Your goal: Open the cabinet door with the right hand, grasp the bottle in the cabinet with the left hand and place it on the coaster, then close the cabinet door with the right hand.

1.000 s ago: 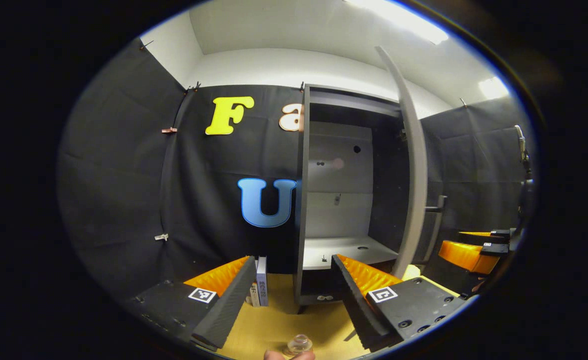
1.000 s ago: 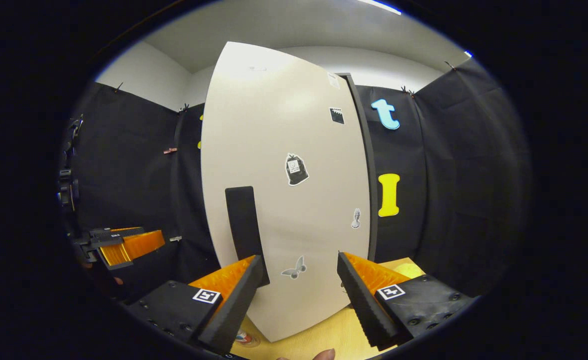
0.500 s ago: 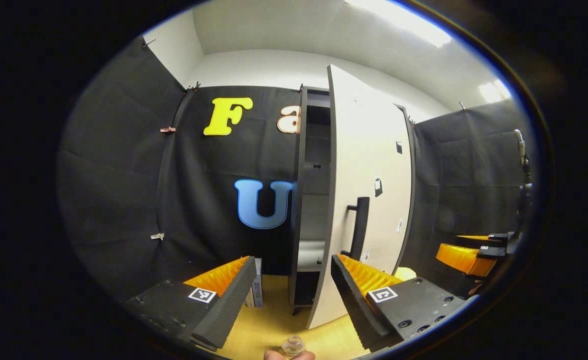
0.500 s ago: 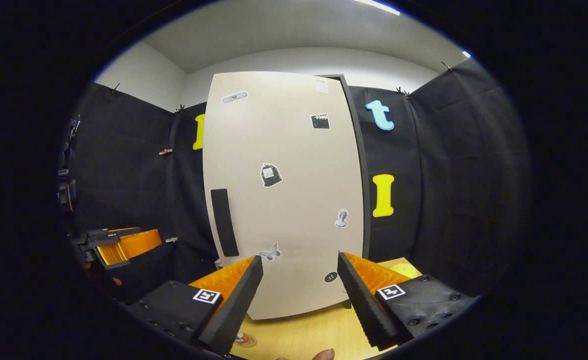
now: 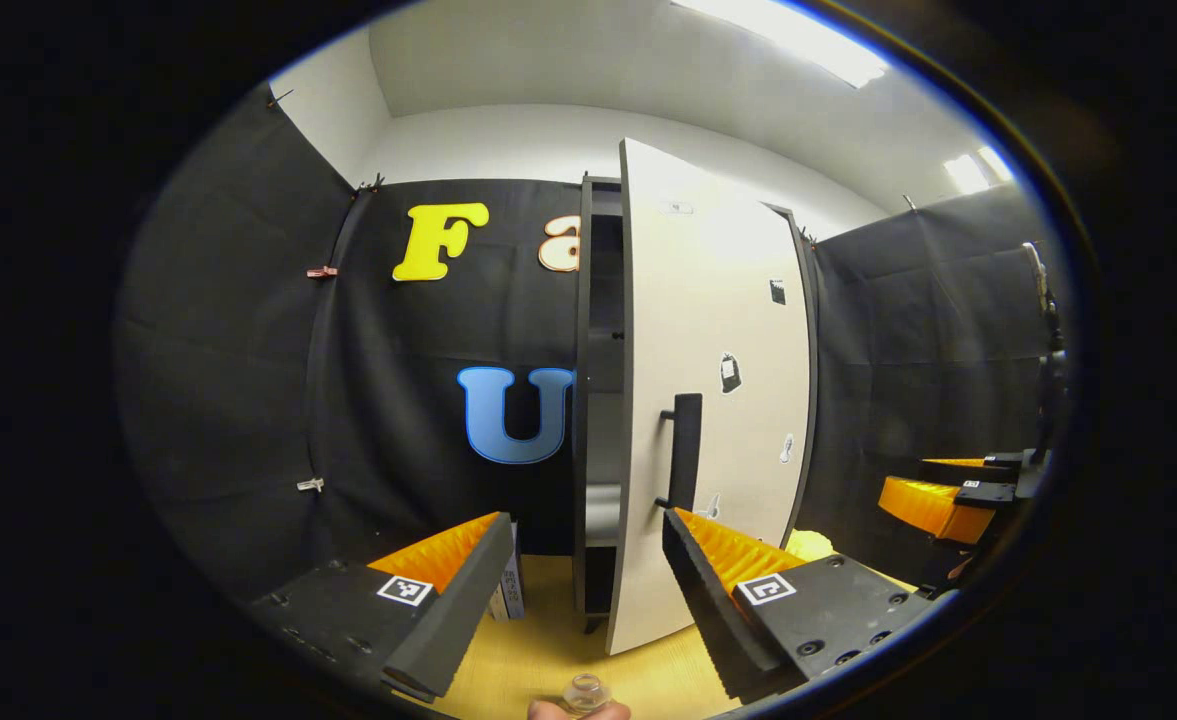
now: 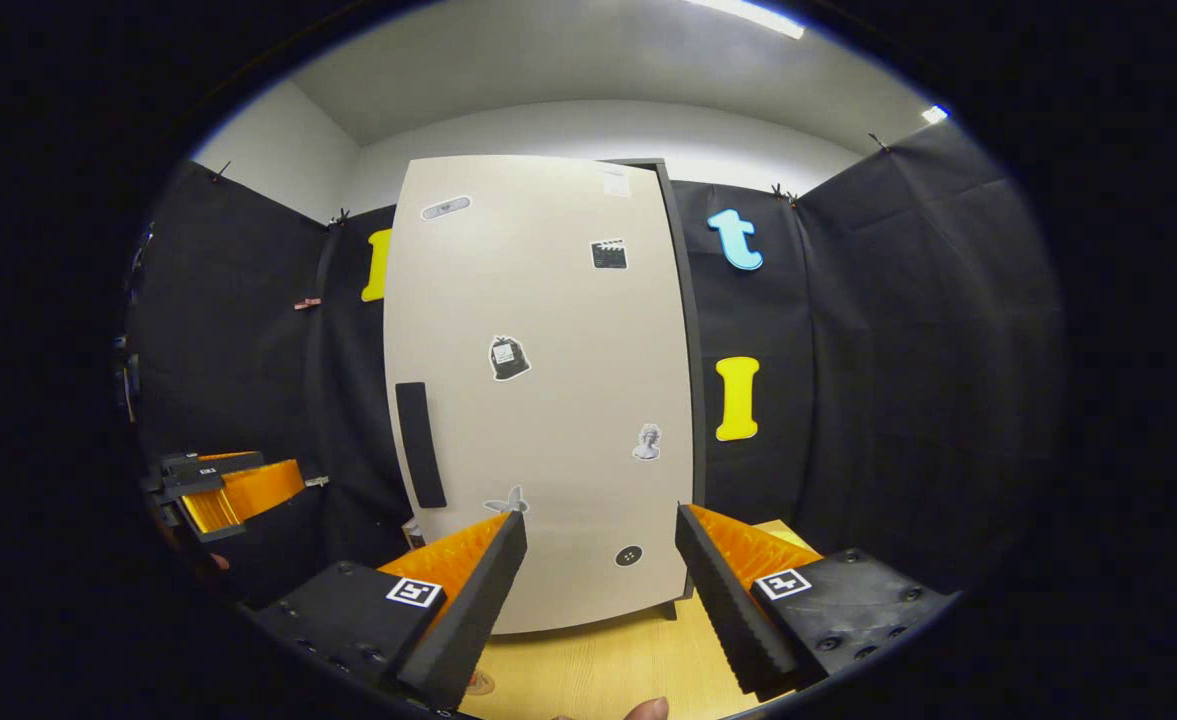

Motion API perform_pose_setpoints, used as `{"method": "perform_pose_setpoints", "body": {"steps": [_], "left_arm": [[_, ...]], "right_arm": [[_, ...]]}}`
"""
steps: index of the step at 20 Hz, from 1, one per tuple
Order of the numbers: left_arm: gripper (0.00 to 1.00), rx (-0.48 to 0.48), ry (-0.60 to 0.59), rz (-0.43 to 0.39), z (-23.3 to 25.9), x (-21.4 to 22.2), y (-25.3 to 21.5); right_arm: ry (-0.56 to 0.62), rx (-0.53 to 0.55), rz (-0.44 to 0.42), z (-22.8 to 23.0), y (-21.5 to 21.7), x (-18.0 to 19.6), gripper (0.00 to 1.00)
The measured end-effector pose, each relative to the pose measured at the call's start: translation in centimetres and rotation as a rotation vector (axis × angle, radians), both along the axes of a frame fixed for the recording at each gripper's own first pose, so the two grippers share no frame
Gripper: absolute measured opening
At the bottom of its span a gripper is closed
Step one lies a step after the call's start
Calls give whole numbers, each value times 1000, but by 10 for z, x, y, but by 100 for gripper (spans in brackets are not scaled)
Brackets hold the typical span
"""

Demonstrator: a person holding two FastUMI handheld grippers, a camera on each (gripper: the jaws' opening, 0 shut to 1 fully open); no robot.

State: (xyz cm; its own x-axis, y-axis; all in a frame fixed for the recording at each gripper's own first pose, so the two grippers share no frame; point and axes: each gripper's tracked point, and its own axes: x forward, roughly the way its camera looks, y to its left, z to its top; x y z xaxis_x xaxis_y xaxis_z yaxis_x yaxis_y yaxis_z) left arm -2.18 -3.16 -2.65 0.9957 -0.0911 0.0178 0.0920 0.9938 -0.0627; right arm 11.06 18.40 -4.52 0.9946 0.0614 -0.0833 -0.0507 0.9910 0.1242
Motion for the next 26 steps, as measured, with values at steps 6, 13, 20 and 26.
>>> {"method": "perform_pose_setpoints", "body": {"steps": [6,13,20,26], "left_arm": [[95,22,-4,11,-1,-2,-1],[95,20,9,3,-4,-5,-8],[95,18,4,-3,-3,-7,-11],[95,20,6,-4,-3,-7,-11]], "right_arm": [[-16,-43,-52,4,-13,1,97],[-9,-49,-61,4,-15,-3,97],[-6,-47,-61,4,-15,-5,98],[-5,-46,-59,4,-14,-5,98]]}}
